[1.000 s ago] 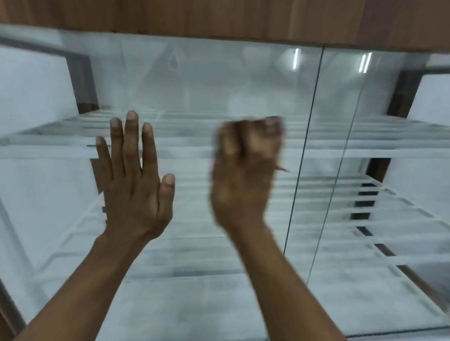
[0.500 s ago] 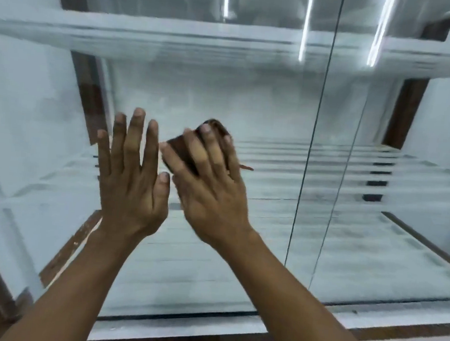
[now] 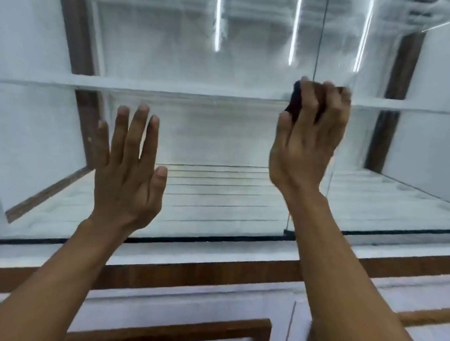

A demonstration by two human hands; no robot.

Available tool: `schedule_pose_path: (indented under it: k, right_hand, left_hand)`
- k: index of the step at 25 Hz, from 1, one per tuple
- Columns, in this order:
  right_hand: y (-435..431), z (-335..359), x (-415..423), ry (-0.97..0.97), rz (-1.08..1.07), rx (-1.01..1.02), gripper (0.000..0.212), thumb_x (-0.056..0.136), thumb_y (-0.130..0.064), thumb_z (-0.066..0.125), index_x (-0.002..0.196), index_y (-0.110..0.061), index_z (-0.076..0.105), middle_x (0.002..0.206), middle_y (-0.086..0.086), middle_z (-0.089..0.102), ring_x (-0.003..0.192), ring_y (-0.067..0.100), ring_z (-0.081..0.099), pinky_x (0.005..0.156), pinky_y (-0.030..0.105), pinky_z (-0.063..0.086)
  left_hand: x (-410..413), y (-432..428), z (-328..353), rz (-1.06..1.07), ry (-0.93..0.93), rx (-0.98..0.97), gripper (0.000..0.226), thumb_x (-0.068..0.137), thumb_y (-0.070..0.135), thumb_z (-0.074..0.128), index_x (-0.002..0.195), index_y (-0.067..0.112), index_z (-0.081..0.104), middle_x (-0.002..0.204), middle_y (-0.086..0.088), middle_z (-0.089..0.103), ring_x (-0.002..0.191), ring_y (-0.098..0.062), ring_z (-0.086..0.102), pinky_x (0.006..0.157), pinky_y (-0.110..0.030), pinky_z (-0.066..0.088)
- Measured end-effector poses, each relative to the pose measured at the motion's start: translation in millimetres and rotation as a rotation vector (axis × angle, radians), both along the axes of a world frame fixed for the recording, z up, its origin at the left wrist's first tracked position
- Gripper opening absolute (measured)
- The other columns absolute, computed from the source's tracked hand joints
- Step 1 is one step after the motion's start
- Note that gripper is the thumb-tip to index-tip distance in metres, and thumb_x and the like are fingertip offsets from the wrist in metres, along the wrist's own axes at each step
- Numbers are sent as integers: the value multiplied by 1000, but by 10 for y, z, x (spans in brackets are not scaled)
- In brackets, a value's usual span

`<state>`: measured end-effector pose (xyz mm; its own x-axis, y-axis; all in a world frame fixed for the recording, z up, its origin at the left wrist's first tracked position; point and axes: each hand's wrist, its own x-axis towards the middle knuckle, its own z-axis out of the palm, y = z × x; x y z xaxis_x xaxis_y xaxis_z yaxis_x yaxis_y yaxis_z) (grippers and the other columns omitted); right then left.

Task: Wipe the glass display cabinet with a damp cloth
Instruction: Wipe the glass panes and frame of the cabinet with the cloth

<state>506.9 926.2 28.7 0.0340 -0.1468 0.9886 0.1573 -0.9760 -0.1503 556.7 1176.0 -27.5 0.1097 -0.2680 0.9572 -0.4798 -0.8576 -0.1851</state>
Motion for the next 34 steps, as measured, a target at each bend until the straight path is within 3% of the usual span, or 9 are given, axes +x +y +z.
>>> schedule_pose_path:
  k: [2, 4, 6, 11, 16, 21, 26, 30, 34]
  right_hand:
    - [77, -170, 36, -25, 31, -35, 46, 99, -15, 52, 144, -11, 49, 152, 17, 36, 147, 46, 27, 121, 63, 20]
    - [501, -744, 75, 110, 76, -472, 45, 99, -15, 54, 144, -13, 53, 152, 12, 32, 148, 42, 29, 123, 60, 19]
    - [499, -1165, 12, 200, 66, -655, 50, 101, -26, 54, 150, -24, 45, 156, 7, 25, 153, 34, 22, 126, 55, 19]
    - [26, -1135, -65, 94, 51, 115, 53, 98, -24, 54, 146, -24, 31, 155, 2, 13, 153, 38, 7, 122, 61, 18]
    - [994, -1953, -64, 286, 136, -382, 47, 95, -20, 59, 138, -25, 43, 157, 8, 23, 156, 33, 10, 128, 54, 11]
    - [32, -1941, -234, 217, 11, 137, 55, 96, -17, 61, 143, -24, 34, 160, 12, 13, 154, 39, 7, 117, 65, 31]
    - [-85, -1087, -4, 144, 37, -409, 48, 101, -29, 48, 147, -24, 38, 157, 10, 21, 153, 38, 12, 126, 59, 16]
    - [-491, 404, 30, 22, 46, -80, 46, 100, -27, 45, 144, -25, 34, 155, 11, 22, 152, 37, 10, 122, 59, 18]
    - [-409, 1697, 86, 35, 31, -128, 49, 99, -25, 46, 146, -21, 33, 156, 13, 24, 153, 35, 11, 125, 52, 16]
  left_hand:
    - [-21, -94, -179, -14, -24, 8, 63, 102, 33, 28, 156, 2, 24, 165, -19, 19, 155, -37, 11, 126, -58, 6]
    - [-38, -147, -316, 2, -36, 41, 64, 101, 32, 32, 157, 3, 23, 165, -20, 19, 154, -37, 12, 127, -54, 0]
    - [-48, -142, -442, 18, -36, 79, 66, 99, 33, 34, 158, 5, 22, 166, -20, 18, 155, -36, 11, 127, -50, -5]
    - [-32, -67, -611, 26, -49, 81, 66, 97, 32, 31, 158, 7, 23, 166, -18, 18, 155, -35, 11, 127, -49, -2]
    - [-19, -42, -639, 2, -62, 72, 64, 96, 29, 31, 157, 8, 26, 165, -18, 21, 155, -34, 12, 128, -46, -2]
    - [-17, -17, -684, 8, -35, 80, 66, 96, 29, 33, 158, 9, 24, 167, -16, 17, 156, -32, 9, 128, -48, -1]
    - [-18, -13, -576, 9, -18, 88, 65, 98, 33, 30, 158, 11, 22, 168, -15, 14, 157, -31, 7, 128, -49, 0]
    - [-16, 56, 194, 10, -18, 40, 61, 101, 32, 28, 158, 10, 22, 168, -16, 13, 157, -33, 7, 127, -56, 7]
    - [43, 159, 1615, 9, 3, 4, 61, 102, 30, 29, 159, 10, 21, 168, -17, 13, 157, -34, 7, 126, -58, 11]
